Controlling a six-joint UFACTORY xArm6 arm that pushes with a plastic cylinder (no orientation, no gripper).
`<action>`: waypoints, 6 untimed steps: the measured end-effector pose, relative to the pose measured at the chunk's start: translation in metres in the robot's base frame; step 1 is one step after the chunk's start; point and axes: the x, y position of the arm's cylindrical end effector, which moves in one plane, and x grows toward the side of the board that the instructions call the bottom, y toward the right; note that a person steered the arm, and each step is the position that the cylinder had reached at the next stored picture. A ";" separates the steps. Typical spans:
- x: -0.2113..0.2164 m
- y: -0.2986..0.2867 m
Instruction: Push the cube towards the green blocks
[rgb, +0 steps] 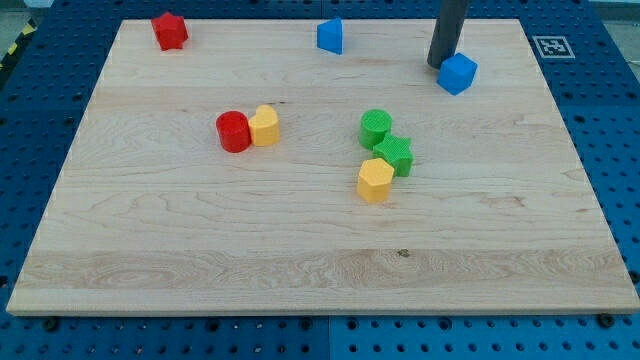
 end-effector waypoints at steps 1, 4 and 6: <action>0.002 0.000; -0.026 0.030; 0.035 -0.007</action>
